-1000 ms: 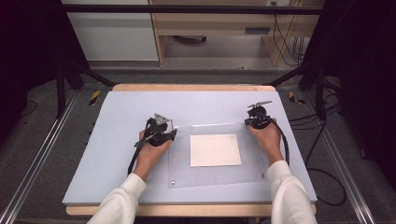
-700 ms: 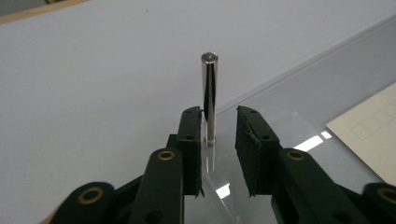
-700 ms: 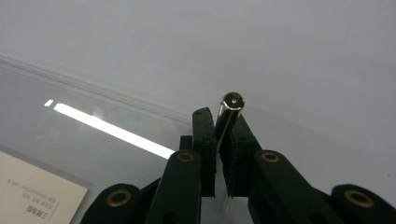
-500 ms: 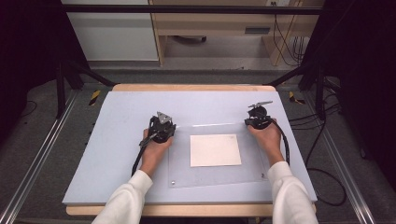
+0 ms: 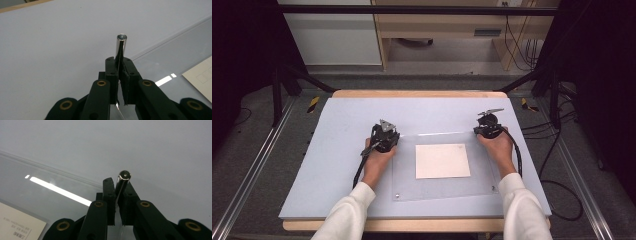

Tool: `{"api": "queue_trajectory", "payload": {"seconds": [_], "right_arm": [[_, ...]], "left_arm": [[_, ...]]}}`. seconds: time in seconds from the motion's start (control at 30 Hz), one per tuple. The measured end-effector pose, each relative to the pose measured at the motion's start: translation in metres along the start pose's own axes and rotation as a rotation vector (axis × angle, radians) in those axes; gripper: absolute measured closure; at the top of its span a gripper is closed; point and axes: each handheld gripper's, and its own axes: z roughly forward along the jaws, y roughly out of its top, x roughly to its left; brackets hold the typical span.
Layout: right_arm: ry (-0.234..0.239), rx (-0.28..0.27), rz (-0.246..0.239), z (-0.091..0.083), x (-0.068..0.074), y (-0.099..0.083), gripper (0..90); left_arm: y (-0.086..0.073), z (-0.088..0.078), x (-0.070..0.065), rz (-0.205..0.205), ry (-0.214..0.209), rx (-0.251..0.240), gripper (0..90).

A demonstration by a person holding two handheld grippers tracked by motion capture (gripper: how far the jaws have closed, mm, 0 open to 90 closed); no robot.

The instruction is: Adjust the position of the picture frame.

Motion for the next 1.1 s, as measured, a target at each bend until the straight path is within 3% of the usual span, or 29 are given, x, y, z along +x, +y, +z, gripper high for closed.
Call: {"api": "queue_trajectory", "payload": {"seconds": [0.2, 0.43, 0.5, 0.6, 0.67, 0.7, 0.73, 0.8, 0.9, 1.1], "right_arm": [[-0.008, -0.043, 0.002, 0.000, 0.001, -0.004, 84.9], [-0.017, -0.056, -0.013, -0.002, 0.003, -0.004, 85.4], [-0.010, -0.044, -0.013, -0.004, 0.003, -0.003, 85.4], [-0.001, -0.041, -0.005, -0.011, 0.004, 0.000, 85.4], [-0.001, -0.038, -0.011, -0.018, 0.005, 0.004, 85.3], [-0.003, -0.031, -0.016, -0.021, 0.006, 0.006, 85.3], [-0.005, -0.027, -0.027, -0.024, 0.008, 0.008, 85.3], [-0.005, -0.026, -0.035, -0.027, 0.010, 0.011, 85.2], [-0.001, -0.001, -0.079, -0.041, 0.024, 0.021, 85.1], [-0.004, 0.005, -0.112, -0.056, 0.048, 0.035, 84.8]], "left_arm": [[0.002, 0.000, 0.002, -0.011, -0.012, 0.011, 84.7], [0.004, -0.001, 0.004, -0.028, -0.025, 0.033, 85.0], [0.008, -0.002, 0.006, -0.030, -0.040, 0.059, 84.8], [0.016, -0.010, 0.010, -0.026, -0.070, 0.063, 84.5], [0.020, -0.017, 0.010, -0.022, -0.058, 0.086, 84.5], [0.022, -0.017, 0.013, -0.004, -0.078, 0.058, 84.4], [0.023, -0.021, 0.015, -0.032, -0.085, 0.063, 84.0], [0.024, -0.025, 0.019, -0.043, -0.090, 0.063, 83.6], [0.024, -0.037, 0.027, -0.049, -0.092, 0.074, 83.5], [0.026, -0.062, 0.043, -0.047, -0.071, 0.060, 83.3]]}}
